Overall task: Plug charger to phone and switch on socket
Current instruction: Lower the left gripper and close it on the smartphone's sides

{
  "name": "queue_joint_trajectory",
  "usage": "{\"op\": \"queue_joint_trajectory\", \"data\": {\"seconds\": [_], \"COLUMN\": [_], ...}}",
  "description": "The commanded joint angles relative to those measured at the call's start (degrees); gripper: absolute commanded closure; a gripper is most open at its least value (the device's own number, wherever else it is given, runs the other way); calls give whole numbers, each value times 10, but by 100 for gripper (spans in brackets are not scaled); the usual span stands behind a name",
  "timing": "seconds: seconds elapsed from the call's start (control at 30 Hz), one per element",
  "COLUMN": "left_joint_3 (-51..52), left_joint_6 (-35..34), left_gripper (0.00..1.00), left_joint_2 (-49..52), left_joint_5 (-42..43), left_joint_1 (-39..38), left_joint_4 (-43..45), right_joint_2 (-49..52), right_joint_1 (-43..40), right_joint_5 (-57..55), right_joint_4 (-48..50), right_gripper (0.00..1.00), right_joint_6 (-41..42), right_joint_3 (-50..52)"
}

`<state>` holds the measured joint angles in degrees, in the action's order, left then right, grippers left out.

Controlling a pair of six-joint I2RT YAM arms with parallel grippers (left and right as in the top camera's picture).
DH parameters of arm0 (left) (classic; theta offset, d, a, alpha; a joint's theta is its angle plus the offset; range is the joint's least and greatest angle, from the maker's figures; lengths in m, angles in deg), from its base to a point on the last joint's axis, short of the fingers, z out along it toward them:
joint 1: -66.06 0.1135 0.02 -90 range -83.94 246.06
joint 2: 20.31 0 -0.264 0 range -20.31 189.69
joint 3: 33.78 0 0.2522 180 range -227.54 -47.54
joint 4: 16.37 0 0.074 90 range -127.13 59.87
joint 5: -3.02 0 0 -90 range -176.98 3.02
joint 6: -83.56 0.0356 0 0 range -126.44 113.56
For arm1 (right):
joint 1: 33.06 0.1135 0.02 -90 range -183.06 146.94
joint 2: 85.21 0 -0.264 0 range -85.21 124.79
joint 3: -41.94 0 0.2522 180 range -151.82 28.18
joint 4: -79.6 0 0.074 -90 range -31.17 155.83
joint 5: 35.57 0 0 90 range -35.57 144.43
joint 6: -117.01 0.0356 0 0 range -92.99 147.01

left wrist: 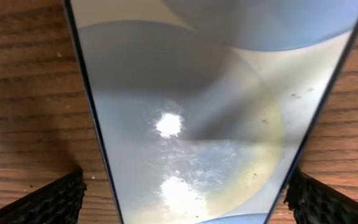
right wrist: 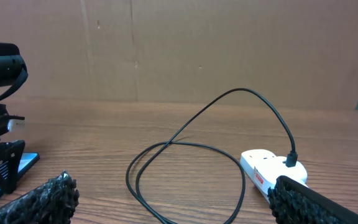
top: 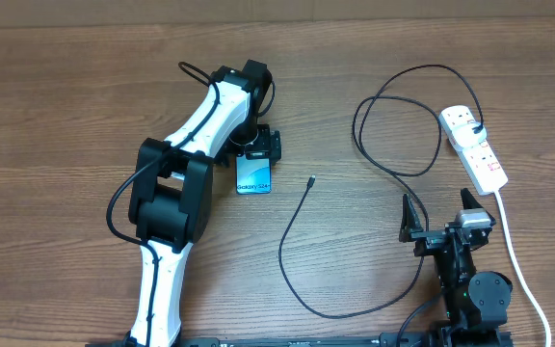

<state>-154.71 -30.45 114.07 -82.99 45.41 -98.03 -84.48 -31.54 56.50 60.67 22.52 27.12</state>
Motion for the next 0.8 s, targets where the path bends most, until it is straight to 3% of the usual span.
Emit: {"op": "queue_joint_trajectory", "data": {"seconds": [0.0, 0.43, 0.57, 0.77], "left_joint_3": [26, 26, 26, 26], "left_joint_6": [15, 15, 14, 8], "left_gripper": [1, 6, 16, 22], "left_joint_2": [41, 41, 41, 41], "left_joint_5": [75, 59, 52, 44], "left_joint_1": [-12, -12, -12, -12], "left_joint_4": [23, 23, 23, 19], "right_joint_2": [-6, -6, -6, -6], "right_joint_1": [-2, -2, -2, -2], "right_joint_5": [-5, -5, -5, -5], "right_joint_4": [3, 3, 4, 3], "right_gripper": [0, 0, 0, 0], "right_joint_6": [-3, -3, -3, -3], "right_joint_3": [6, 6, 6, 6]}}
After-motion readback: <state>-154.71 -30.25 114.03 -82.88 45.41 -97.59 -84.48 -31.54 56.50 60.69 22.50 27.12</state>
